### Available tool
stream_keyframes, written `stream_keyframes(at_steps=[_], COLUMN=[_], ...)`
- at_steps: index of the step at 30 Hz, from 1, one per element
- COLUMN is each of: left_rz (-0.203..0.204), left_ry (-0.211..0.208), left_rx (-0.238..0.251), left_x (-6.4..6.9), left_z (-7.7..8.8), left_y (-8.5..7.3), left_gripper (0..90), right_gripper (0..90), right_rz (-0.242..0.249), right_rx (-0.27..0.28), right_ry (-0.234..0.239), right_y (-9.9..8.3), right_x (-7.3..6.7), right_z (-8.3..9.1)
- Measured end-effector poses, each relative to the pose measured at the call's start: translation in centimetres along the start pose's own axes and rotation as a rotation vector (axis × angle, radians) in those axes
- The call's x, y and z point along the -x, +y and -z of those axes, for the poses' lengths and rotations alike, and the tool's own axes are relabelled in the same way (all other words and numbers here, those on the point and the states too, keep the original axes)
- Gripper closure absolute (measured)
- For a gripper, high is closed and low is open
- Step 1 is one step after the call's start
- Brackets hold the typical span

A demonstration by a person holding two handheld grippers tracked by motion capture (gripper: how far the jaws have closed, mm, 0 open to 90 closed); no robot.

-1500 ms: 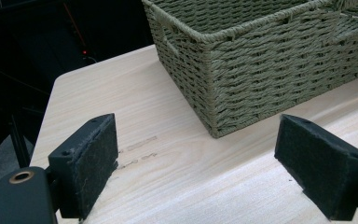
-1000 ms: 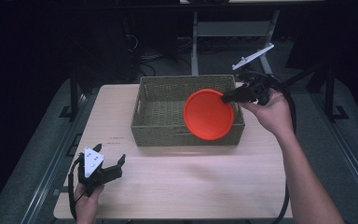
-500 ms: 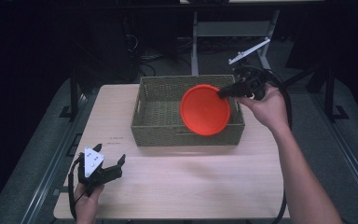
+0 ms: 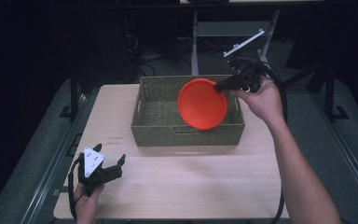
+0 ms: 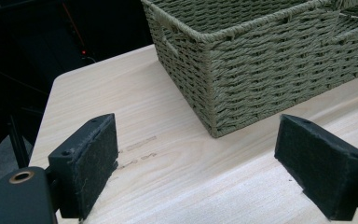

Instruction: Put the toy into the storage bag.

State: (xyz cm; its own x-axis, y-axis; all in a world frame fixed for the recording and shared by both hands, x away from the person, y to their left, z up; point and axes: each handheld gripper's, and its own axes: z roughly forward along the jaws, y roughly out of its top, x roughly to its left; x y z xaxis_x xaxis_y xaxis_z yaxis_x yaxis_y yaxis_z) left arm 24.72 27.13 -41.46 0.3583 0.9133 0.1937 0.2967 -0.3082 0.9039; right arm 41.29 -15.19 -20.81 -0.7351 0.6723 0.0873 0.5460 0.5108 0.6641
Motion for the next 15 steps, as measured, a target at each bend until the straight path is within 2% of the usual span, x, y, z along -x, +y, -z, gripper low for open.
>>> stream_keyframes(at_steps=[6,15], left_rz=[-0.011,-0.011], left_ry=[-0.003,-0.003], left_rx=[-0.001,0.001], left_x=[0.0,0.0], left_z=[0.0,0.0], left_y=[0.0,0.0], left_gripper=[12.8,12.7], right_gripper=[82.1,82.1], right_rz=[0.007,-0.018], right_rx=[-0.009,-0.014], right_ry=[-0.009,-0.025], right_y=[0.5,1.3], right_x=[0.0,0.8], right_z=[-0.2,-0.6])
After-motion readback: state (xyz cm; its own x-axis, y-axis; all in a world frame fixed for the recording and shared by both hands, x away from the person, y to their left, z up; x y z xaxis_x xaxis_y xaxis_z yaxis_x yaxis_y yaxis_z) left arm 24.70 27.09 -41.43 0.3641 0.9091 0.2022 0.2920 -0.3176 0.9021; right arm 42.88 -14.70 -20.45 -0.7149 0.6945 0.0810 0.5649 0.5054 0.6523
